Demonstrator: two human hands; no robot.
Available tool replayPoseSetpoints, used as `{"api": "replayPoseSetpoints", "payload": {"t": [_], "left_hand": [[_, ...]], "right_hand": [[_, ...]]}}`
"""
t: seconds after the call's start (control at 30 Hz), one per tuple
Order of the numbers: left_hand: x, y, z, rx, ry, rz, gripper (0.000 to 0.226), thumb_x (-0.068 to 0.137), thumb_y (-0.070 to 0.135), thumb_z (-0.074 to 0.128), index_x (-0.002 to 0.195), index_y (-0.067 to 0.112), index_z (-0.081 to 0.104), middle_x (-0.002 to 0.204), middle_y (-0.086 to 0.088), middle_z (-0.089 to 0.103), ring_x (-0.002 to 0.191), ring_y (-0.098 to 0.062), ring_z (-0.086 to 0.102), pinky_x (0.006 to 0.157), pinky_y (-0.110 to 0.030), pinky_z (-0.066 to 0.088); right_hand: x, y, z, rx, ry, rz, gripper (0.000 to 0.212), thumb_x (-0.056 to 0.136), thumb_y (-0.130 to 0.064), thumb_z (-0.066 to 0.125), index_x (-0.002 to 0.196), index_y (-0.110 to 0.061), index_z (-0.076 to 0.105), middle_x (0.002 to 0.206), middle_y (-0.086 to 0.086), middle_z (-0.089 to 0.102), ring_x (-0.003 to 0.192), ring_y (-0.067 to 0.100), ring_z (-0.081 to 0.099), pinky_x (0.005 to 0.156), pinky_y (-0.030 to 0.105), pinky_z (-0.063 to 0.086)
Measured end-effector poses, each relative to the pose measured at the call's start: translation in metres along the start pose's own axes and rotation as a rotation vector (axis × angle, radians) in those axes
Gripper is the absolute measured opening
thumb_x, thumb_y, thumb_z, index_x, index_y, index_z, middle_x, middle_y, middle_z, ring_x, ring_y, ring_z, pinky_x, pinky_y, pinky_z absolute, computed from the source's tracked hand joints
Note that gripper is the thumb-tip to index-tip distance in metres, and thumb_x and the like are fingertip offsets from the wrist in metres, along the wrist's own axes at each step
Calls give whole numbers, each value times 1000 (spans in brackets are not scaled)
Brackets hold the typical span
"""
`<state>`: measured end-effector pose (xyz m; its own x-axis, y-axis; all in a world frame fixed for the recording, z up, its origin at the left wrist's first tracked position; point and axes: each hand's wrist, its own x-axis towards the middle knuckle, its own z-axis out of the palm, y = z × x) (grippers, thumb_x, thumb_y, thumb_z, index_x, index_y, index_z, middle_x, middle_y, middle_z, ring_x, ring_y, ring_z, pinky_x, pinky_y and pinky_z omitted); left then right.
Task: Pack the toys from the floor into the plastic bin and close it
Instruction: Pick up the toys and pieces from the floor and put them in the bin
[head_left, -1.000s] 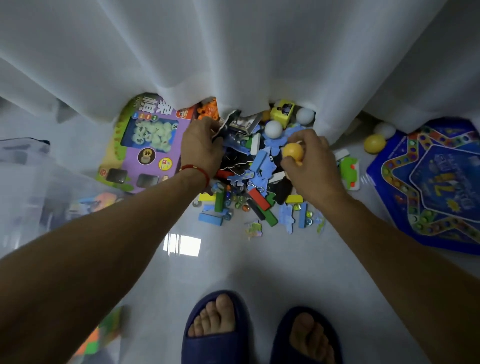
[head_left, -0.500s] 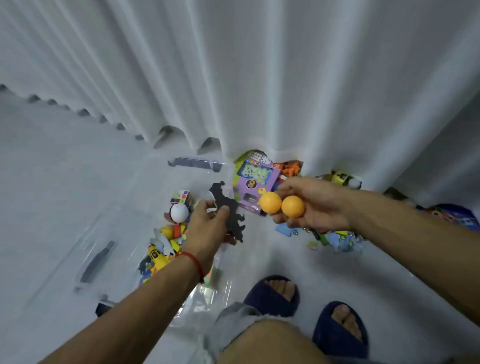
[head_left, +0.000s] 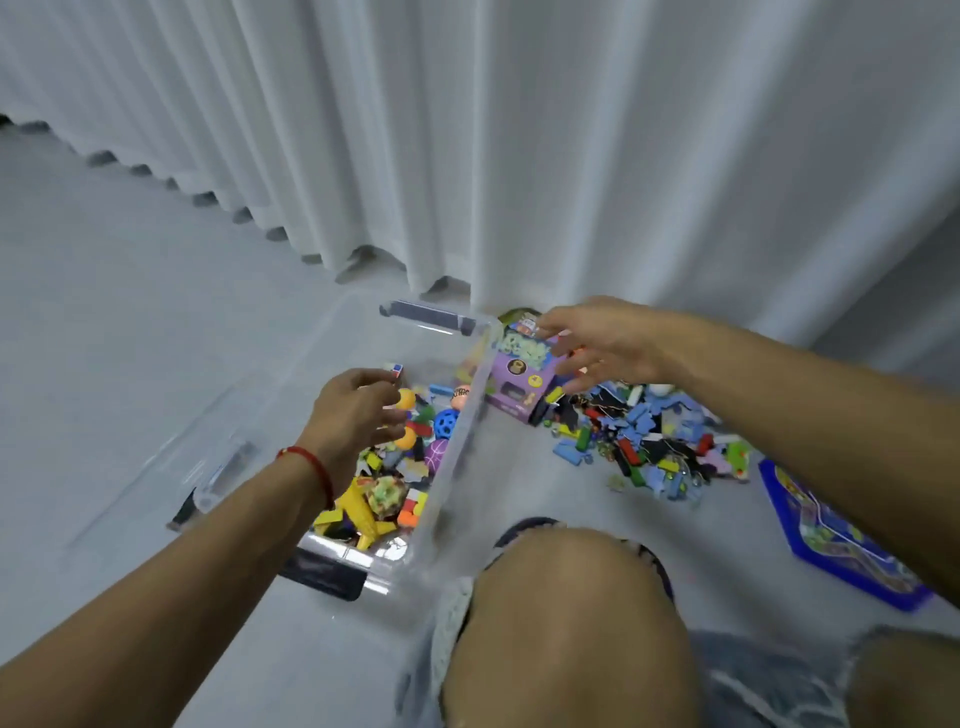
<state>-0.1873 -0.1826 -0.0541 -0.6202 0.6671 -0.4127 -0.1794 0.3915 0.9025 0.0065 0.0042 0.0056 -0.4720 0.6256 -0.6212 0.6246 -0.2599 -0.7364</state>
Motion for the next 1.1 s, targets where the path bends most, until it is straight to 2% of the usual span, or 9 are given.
{"api": "replayPoseSetpoints", "payload": {"t": [0.2,0.27,0.43,0.53,0.63,0.73,0.8,0.93,1.1], "left_hand": [[38,-38,124,165,-211,45,16,90,2,54,101,8,63,92,-13,63,80,-25,59,66,-37,55],[57,-58,168,256,-276,39,17,87,3,54,97,14,63,94,-9,64,84,-24,60,69,-40,57],[119,-96,252,555,-365,135,23,85,9,57,104,18,65,104,1,68,97,-19,64,88,-38,56],[165,-108,290,715,-385,241,28,84,11,61,111,18,64,108,-3,70,94,-22,67,86,-41,57],[212,-113,326,826,-369,386,34,88,16,65,122,18,61,122,-6,65,96,-27,67,83,-34,55],[254,-116,352,948,-324,537,38,86,10,69,123,15,61,125,-9,60,109,-25,58,82,-21,41],[273,-113,362,1001,-312,625,42,81,6,70,122,10,62,126,-14,60,115,-30,54,89,-28,41],[320,-114,380,1116,-390,794,43,73,16,64,115,11,66,120,-15,63,108,-37,56,92,-38,44],[356,-117,399,1187,-427,882,52,79,26,52,126,4,60,125,-21,57,109,-39,54,85,-35,46]], "right_hand": [[28,125,-104,-346,297,143,30,98,-26,55,113,-2,62,109,20,63,89,32,65,80,44,58],[50,169,-127,-528,346,148,31,96,-29,54,112,-5,65,104,14,66,84,30,65,78,39,57],[125,236,-142,-707,284,144,52,94,-36,60,142,-22,48,140,14,53,120,32,55,90,32,45],[182,255,-147,-773,274,100,79,88,-40,66,155,-27,26,154,17,34,136,39,39,107,44,40],[233,262,-152,-789,366,69,91,85,-46,70,156,-32,14,162,12,14,144,40,22,111,54,34],[270,258,-147,-876,551,-127,83,84,-43,71,152,-25,27,158,10,26,142,35,27,107,51,34],[288,257,-139,-962,652,-235,73,83,-39,71,146,-21,38,150,9,38,136,34,36,104,49,35],[322,256,-131,-1073,744,-179,57,79,-32,75,130,-20,52,131,10,52,120,34,46,97,48,35],[337,256,-131,-1005,783,-152,60,74,-30,83,127,-22,56,128,10,53,122,34,44,98,48,30]]}}
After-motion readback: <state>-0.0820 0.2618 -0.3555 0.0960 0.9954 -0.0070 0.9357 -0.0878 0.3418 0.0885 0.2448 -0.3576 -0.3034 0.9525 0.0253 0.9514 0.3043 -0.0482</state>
